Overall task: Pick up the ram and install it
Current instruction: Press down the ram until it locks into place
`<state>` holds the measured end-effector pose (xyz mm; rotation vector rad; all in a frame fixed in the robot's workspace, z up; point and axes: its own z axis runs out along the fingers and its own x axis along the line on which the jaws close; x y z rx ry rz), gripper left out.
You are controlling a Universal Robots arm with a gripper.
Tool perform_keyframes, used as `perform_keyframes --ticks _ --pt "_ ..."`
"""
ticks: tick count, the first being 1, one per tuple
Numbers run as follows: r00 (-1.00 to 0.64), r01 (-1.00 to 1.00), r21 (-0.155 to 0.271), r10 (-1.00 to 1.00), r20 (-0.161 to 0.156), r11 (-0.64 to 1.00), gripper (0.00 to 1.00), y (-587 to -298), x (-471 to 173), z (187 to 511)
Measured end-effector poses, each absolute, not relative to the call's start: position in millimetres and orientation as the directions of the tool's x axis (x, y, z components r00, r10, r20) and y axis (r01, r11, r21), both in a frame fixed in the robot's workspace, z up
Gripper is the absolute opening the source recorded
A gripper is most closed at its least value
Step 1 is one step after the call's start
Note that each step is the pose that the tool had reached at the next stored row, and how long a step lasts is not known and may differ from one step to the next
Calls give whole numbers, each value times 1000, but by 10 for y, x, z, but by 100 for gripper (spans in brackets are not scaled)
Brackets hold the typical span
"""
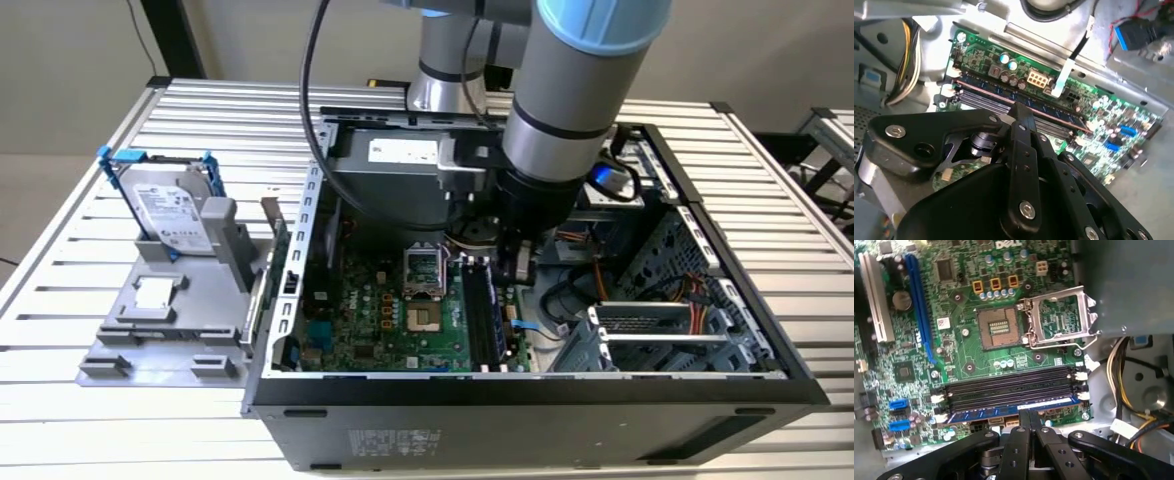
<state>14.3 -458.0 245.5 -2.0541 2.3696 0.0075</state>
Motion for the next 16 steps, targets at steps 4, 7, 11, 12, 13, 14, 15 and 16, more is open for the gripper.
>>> perform_keyframes --ticks 4,7,11,12,13,14,15,16 --pt "-82 -997 -1 -997 -7 82 0 -4580 141 2441" --pt "-53 -999 -1 -999 -7 53 0 -4580 137 2436" --pt "-49 -999 -1 -999 -7 49 0 -4580 137 2433" --pt "-49 -999 -2 -999 -8 49 0 -4579 135 2424" --pt "-49 -999 -3 -999 -8 49 0 -4579 130 2413" --pt "-49 -999 -4 -999 -8 49 0 -4576 130 2396" --pt "-49 -999 -4 -999 -8 49 0 -4576 130 2380" --pt "-48 -999 -4 -999 -8 48 0 -4575 130 2361"
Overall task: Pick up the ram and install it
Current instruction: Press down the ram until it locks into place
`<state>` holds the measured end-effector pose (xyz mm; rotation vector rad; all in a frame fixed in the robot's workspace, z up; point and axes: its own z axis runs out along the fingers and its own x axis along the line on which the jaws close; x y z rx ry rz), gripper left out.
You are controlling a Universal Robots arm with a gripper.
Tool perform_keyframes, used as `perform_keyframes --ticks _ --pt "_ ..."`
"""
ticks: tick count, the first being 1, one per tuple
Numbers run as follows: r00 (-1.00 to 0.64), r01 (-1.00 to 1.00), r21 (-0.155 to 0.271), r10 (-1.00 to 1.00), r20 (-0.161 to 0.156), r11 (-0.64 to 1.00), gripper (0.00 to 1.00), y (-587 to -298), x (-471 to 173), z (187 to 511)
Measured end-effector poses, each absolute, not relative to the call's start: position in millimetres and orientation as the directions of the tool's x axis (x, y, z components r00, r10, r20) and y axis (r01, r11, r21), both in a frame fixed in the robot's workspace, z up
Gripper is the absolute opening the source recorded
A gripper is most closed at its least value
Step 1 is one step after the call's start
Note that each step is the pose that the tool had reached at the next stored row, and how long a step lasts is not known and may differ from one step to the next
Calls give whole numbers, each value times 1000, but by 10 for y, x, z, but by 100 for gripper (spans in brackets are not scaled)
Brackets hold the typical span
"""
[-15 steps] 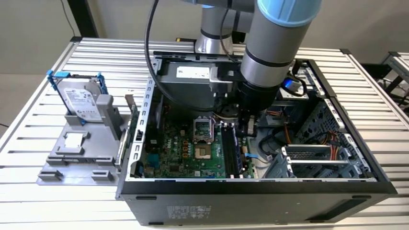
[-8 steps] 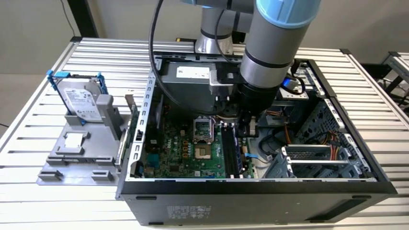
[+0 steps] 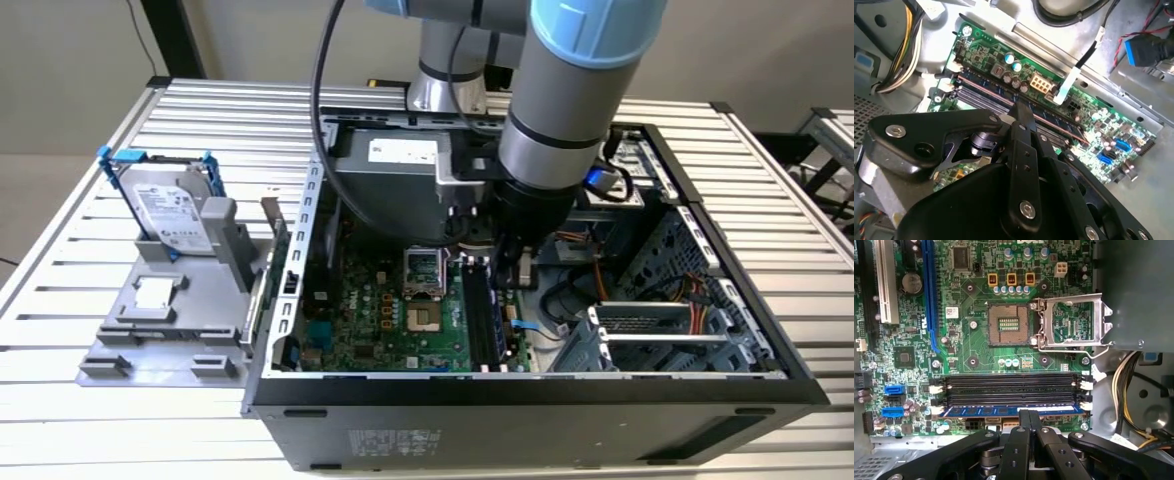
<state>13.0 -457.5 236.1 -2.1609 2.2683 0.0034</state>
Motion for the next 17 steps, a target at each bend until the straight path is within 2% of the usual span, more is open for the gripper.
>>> perform_keyframes --ticks 17 --pt "-47 -999 -6 -999 -5 47 0 -4577 152 2296"
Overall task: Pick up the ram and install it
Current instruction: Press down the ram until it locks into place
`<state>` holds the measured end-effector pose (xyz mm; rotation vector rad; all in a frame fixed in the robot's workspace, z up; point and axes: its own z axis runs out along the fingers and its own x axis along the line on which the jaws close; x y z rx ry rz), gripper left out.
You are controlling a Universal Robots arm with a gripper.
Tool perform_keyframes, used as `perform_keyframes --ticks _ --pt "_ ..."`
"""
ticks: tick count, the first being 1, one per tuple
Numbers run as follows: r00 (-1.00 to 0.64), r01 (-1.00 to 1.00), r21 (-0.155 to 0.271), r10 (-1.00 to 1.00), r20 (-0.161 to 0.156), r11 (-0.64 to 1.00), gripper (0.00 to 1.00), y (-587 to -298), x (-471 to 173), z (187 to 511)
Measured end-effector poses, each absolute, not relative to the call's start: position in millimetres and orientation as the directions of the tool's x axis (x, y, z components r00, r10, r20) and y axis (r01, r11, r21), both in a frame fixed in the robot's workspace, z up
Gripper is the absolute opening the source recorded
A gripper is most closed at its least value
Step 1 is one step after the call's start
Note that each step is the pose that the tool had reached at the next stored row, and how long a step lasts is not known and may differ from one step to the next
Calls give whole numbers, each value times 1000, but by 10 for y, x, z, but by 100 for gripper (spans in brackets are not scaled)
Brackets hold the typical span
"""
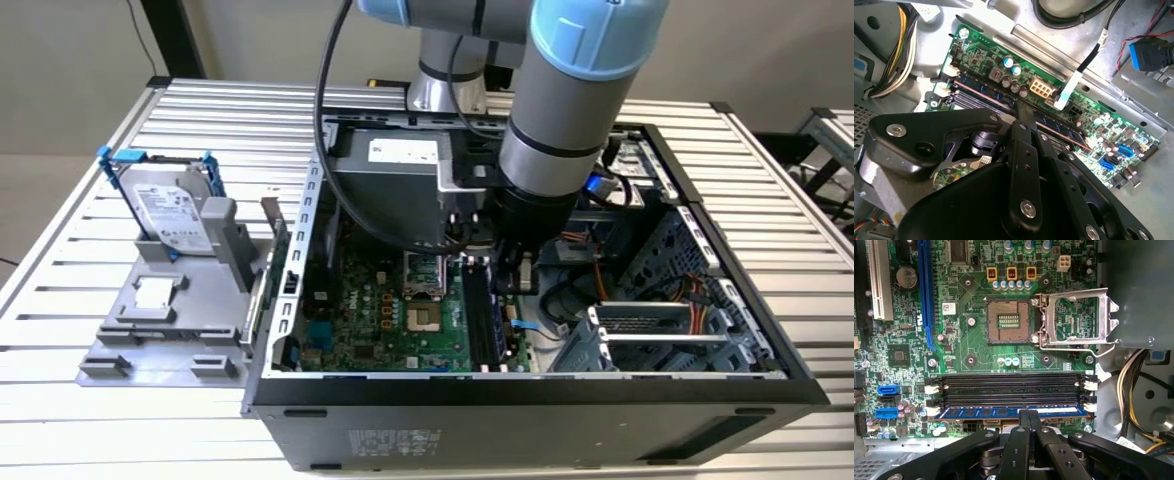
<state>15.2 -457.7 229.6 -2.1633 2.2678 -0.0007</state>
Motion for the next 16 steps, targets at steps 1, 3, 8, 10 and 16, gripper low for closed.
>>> perform_keyframes --ticks 1,3,8,10,16 --pt "-47 -999 -5 -999 -5 47 0 -4577 152 2296" --pt "-47 -999 -6 -999 -5 47 0 -4579 153 2295" --pt "-47 -999 -5 -999 -4 47 0 -4586 153 2232" --pt "-47 -999 -5 -999 -3 47 0 -4587 153 2196" --pt "-47 -999 -5 -999 -7 47 0 -4580 154 2259"
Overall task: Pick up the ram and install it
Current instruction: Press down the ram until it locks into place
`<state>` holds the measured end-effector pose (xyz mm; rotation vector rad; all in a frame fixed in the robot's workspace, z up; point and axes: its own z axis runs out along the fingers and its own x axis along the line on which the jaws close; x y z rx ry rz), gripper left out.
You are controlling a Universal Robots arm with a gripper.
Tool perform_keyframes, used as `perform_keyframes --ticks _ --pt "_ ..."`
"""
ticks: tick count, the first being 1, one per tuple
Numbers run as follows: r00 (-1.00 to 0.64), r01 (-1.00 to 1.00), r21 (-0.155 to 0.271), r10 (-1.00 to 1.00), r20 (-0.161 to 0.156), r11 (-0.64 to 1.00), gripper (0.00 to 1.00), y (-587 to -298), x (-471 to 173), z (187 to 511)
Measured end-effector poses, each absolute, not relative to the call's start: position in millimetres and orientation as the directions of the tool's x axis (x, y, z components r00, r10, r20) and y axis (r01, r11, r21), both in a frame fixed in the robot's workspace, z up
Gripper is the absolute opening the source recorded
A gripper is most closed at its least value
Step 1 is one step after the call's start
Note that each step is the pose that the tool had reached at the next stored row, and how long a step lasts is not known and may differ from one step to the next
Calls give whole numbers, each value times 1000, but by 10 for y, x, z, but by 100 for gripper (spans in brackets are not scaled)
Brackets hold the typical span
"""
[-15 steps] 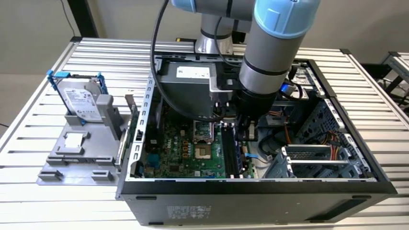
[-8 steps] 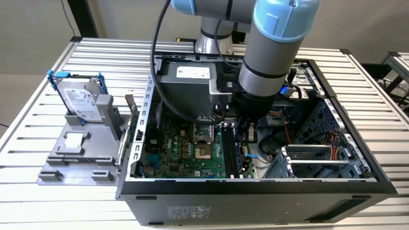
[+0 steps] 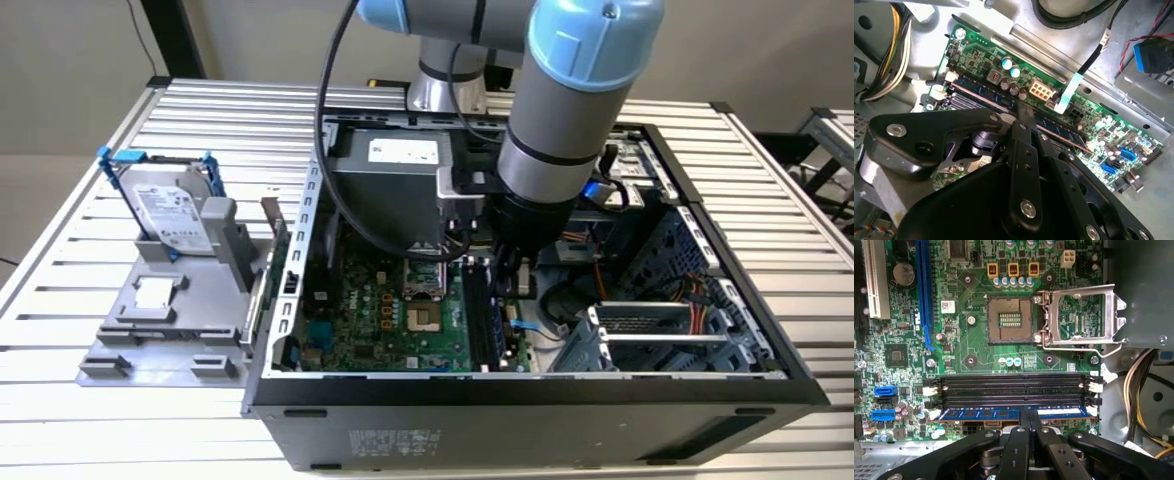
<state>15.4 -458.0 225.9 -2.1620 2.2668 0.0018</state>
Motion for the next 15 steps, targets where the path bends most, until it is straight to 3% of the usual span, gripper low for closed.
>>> perform_keyframes --ticks 15 --pt "-47 -999 -5 -999 -5 47 0 -4585 153 2950"
